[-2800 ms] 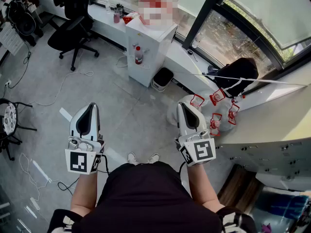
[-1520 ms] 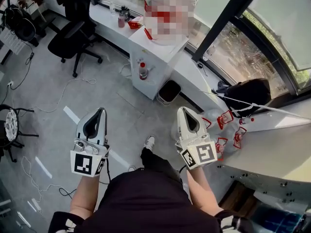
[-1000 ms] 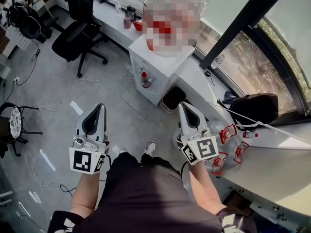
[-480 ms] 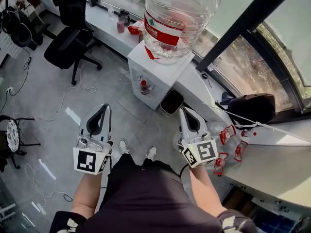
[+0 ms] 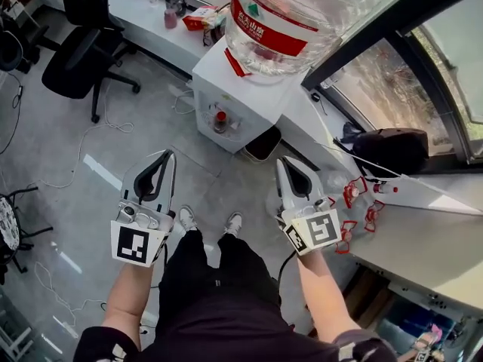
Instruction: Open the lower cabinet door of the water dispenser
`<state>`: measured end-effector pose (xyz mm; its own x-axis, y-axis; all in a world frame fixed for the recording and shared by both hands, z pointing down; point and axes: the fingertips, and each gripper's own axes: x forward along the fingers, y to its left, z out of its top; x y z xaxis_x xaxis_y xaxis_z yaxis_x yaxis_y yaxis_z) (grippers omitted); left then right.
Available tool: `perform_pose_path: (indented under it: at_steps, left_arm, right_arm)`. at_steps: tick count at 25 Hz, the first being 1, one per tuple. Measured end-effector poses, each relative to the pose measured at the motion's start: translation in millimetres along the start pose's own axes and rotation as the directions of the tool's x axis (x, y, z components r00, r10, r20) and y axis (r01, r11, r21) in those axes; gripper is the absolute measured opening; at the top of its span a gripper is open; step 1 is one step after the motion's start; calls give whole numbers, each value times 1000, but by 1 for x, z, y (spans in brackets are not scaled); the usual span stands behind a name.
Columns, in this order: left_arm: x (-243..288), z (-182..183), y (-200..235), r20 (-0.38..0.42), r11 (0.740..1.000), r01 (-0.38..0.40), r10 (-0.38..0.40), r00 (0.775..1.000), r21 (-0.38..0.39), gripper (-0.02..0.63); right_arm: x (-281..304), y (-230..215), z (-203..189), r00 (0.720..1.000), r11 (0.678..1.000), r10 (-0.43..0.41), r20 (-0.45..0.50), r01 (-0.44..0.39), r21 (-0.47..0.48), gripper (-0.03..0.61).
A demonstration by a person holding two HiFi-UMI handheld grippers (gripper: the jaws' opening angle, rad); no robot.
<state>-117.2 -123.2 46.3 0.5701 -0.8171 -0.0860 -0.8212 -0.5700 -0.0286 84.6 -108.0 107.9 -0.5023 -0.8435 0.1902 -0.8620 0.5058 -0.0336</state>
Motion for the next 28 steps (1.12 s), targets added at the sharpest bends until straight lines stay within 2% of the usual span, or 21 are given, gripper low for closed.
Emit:
perform_pose_path:
  at_steps: [4,8,12,28]
  left_arm:
    - [1,-57,9,-40,999,5,-7,999,-50,8]
    - [12,-128,21,-46,999,-5,3,999,-44,8]
    - [17,-183,28,-32,997,-47,45,998,-53,8]
    - [44,-355,24,-3,999,-34,34,999,-9,8]
  right_arm:
    - [23,1,-48,999,1000,2,-40,-3,-15,5]
    - [57,-8,-101,999,999,-39,-30,37,-34,5]
    - [84,-8,-148,1000,999,-18,-6,18,-44,5]
    - [127,-32,-322,999,996,53,-3,-53,-64,5]
